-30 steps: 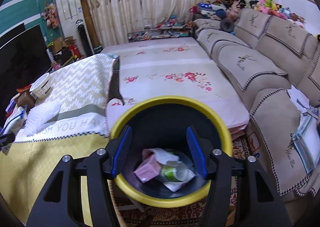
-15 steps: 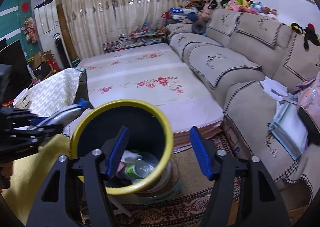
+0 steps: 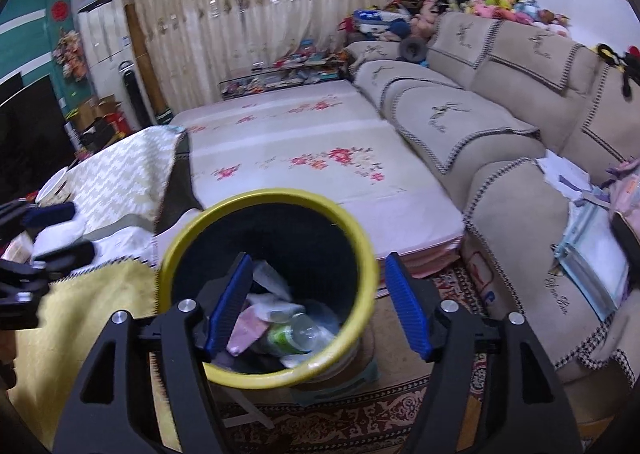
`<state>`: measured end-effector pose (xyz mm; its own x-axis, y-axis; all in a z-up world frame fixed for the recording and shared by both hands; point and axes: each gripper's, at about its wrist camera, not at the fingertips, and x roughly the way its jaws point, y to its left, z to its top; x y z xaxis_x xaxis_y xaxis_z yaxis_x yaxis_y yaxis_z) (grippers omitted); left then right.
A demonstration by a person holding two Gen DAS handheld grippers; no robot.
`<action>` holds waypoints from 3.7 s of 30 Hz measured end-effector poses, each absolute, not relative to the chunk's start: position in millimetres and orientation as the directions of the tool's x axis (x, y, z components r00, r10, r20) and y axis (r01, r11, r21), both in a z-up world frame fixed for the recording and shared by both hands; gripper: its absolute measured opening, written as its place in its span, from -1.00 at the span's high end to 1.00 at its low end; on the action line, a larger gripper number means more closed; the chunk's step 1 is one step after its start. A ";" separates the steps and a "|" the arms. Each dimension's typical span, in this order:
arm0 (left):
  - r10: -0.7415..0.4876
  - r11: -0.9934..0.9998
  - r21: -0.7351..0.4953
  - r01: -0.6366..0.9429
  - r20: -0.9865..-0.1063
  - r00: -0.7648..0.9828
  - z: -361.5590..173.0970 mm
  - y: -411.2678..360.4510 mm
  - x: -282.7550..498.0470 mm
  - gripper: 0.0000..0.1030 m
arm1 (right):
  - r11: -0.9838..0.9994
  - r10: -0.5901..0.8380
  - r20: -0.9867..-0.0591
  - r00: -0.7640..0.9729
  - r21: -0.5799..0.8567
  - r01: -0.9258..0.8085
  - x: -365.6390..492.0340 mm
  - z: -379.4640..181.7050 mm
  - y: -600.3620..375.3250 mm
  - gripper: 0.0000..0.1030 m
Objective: Collect trash
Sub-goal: 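Open the left gripper over the bin and return it to the table, then grasp the white foam mesh net with the right gripper and lift it, then carry the foam net over the bin and open the right gripper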
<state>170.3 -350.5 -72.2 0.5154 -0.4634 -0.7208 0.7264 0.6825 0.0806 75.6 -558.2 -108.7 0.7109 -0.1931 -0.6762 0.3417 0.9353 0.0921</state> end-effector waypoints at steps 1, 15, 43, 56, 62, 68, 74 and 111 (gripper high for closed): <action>-0.460 0.694 0.080 0.716 -0.715 0.526 -69.8 -339.4 167.1 -0.46 | 0.943 -0.173 -0.678 0.714 0.096 0.320 80.0 -109.2 -551.2 -0.26; -0.139 0.960 0.109 0.257 -0.611 0.779 -51.9 -95.9 111.2 -0.56 | 0.991 0.132 -0.698 0.704 0.111 -0.075 157.7 -99.0 -412.4 -0.27; -0.055 0.991 0.063 0.119 -0.622 0.781 -68.9 -26.5 92.4 -0.56 | 0.975 0.165 -0.813 0.559 0.049 -0.217 259.5 -132.8 -292.3 0.04; -0.054 0.989 0.076 0.129 -0.622 0.781 -69.4 -33.8 92.5 -0.56 | 0.973 0.220 -0.731 0.646 0.113 -0.203 217.5 -99.5 -311.8 0.48; -0.061 0.986 0.083 0.143 -0.621 0.782 -69.3 -40.9 91.3 -0.56 | 0.980 0.195 -0.708 0.679 0.116 -0.161 200.7 -88.8 -330.8 0.48; -0.065 0.983 0.096 0.158 -0.617 0.784 -68.4 -48.8 90.5 -0.56 | 0.985 0.170 -0.688 0.706 0.125 -0.116 188.9 -82.5 -351.6 0.48; -0.073 0.979 0.106 0.175 -0.618 0.783 -67.7 -57.7 89.8 -0.56 | 0.990 0.131 -0.673 0.728 0.129 -0.058 177.9 -77.0 -377.3 0.48; -0.089 0.964 0.141 0.227 -0.632 0.770 -67.4 -80.6 98.1 -0.56 | 0.933 -0.205 -0.730 0.652 0.056 0.356 128.8 -125.4 -531.5 -0.12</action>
<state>98.1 -80.6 -67.4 0.7701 -0.0888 -0.6318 0.2269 0.9636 0.1411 128.8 -531.5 -125.4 0.6523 -0.2051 -0.7297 0.3555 0.9330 0.0556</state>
